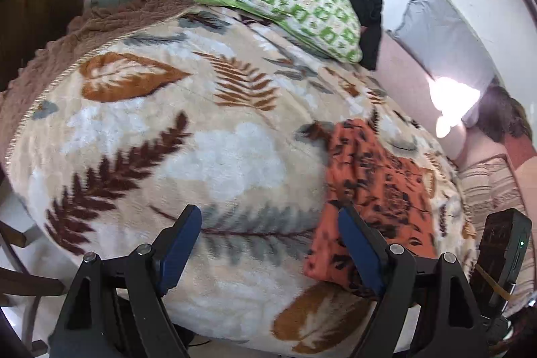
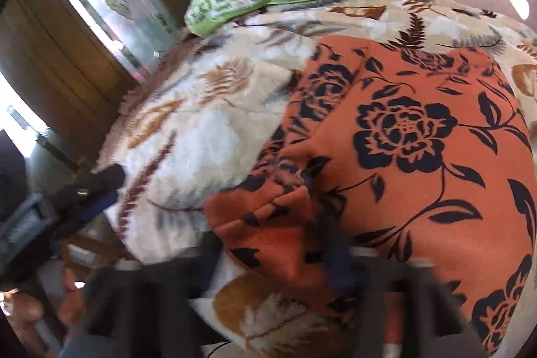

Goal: Fold small clothes

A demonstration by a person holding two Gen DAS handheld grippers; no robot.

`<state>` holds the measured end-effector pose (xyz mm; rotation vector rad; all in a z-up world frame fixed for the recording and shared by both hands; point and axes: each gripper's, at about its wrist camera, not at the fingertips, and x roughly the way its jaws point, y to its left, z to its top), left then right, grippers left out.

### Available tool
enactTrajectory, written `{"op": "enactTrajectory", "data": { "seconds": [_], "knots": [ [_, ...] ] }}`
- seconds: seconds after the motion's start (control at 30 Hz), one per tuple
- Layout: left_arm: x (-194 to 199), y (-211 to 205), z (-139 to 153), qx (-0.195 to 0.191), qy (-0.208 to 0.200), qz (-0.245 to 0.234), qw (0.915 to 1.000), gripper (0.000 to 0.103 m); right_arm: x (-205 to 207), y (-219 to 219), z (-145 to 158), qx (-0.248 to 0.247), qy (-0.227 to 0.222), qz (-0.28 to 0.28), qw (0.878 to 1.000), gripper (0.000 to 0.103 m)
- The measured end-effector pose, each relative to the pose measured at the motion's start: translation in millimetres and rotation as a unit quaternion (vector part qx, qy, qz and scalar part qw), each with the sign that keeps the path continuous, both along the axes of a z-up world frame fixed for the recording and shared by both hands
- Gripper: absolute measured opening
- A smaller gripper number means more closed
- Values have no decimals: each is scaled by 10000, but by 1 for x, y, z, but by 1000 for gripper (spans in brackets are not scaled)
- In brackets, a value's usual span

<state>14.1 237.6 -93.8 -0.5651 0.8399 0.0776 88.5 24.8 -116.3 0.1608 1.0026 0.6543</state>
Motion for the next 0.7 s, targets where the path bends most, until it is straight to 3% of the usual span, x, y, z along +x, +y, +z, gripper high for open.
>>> {"op": "enactTrajectory", "data": {
  "seconds": [0.1,0.27,0.37,0.5,0.53,0.57,0.6,0.7],
  "knots": [
    [6,-20,6,-128,-1,-289,9995,84,-7,-40,8,637,83,-342,9974,88],
    [17,-64,13,-120,70,-823,9965,84,-21,-113,10,1474,185,-1197,9816,88],
    [24,-93,14,163,53,-1122,9935,84,-20,-141,2,1687,333,-1431,9747,88],
    [43,-106,6,356,216,-1040,9937,84,-19,-158,-5,2012,425,-1477,9674,88],
    [48,-104,0,275,323,-978,9943,79,-19,-160,-6,2058,439,-1463,9666,88],
    [51,-99,-6,107,406,-930,9948,40,-18,-160,-8,2068,448,-1437,9667,88],
    [55,-93,-17,-172,589,-853,9945,14,-15,-158,-10,2066,470,-1418,9670,88],
    [47,-61,-53,-924,890,-172,9916,15,-15,-161,-22,2218,601,-1374,9635,88]
  ]
}}
